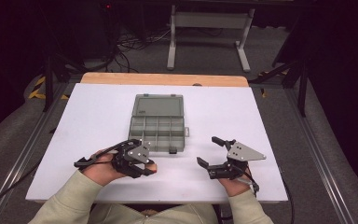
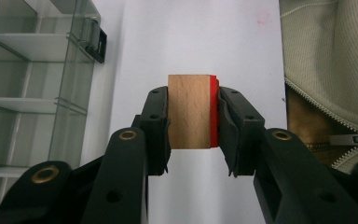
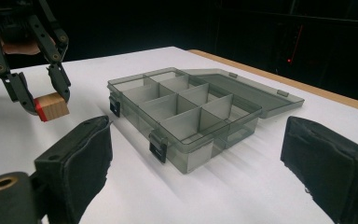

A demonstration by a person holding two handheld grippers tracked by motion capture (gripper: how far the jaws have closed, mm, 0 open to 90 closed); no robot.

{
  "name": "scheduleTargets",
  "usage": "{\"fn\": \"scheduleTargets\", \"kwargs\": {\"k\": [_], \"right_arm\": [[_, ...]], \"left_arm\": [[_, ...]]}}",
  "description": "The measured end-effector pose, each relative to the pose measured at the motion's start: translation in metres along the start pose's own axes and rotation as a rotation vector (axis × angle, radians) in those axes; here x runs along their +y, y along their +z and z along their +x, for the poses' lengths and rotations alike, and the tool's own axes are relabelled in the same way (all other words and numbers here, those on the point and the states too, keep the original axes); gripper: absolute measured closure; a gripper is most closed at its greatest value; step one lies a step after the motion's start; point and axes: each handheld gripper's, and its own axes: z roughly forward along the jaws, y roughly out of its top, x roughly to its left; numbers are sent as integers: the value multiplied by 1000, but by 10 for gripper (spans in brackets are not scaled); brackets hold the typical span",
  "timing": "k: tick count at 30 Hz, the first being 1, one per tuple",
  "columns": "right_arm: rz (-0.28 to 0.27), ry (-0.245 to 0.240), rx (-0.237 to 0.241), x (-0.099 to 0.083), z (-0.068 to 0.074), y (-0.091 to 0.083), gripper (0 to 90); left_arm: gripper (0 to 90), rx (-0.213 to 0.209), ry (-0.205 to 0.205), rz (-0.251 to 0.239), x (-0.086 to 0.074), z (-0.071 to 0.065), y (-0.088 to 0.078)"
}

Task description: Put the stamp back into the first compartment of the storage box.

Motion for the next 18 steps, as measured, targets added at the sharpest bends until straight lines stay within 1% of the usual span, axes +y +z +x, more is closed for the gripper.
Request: {"fn": "scheduleTargets", "kwargs": {"k": [7, 11, 14, 17, 18], "right_arm": [[1, -1, 0, 0, 0, 0, 90], [1, 1, 0, 0, 0, 1, 90], [5, 1, 0, -1, 0, 1, 90], [6, 3, 0, -1, 0, 1, 90], [7, 4, 0, -1, 0, 1, 90]], "left_arm": [[659, 18, -4, -22, 0, 2, -12], [659, 35, 4, -25, 1, 3, -18], [659, 42, -6, -26, 0, 5, -20], [659, 56, -26, -22, -1, 10, -25], [659, 61, -26, -23, -1, 11, -27]]}}
